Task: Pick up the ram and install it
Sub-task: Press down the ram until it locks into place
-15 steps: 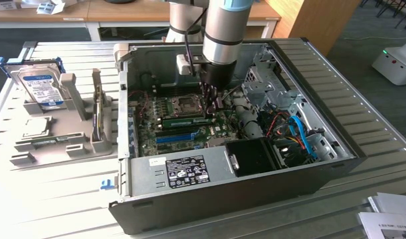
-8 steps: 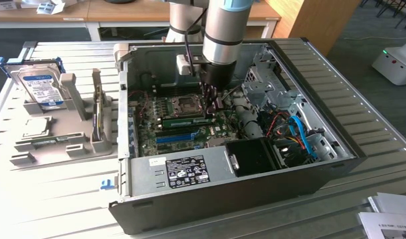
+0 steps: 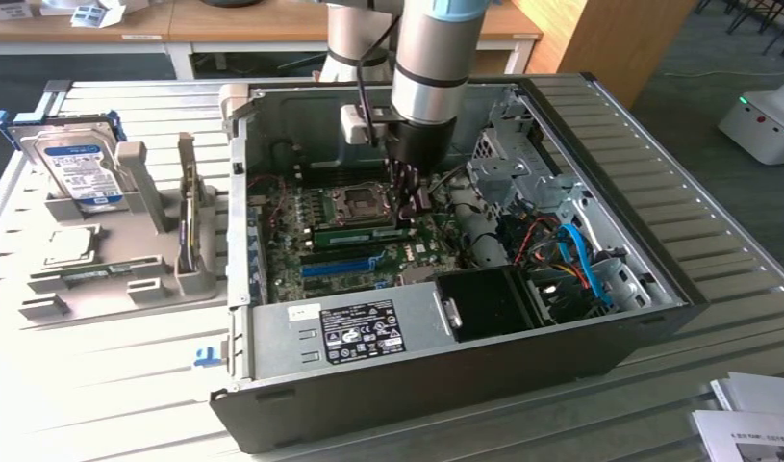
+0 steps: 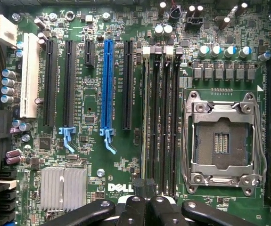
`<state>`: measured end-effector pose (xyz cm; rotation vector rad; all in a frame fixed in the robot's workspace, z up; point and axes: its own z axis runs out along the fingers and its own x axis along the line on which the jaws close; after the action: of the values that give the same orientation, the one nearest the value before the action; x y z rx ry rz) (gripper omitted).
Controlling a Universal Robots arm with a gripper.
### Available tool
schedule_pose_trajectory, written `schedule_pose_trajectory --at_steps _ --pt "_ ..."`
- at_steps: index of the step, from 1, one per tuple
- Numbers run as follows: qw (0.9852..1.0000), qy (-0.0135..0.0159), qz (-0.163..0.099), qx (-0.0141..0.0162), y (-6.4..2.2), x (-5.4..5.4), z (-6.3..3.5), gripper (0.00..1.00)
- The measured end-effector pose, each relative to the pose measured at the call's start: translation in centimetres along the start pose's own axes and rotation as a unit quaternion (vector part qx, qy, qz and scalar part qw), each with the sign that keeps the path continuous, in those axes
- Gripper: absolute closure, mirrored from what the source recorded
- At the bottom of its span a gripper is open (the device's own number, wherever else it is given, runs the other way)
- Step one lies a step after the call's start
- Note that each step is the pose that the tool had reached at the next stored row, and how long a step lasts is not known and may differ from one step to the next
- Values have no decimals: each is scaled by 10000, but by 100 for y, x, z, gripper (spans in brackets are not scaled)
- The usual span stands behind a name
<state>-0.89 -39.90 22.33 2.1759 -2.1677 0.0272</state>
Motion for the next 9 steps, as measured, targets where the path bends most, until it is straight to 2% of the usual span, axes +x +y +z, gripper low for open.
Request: schedule_pose_trajectory --at_steps 2,9 --pt "10000 8 -2 -16 2 5 -55 90" --pt "10000 9 -2 -16 51 6 -55 90"
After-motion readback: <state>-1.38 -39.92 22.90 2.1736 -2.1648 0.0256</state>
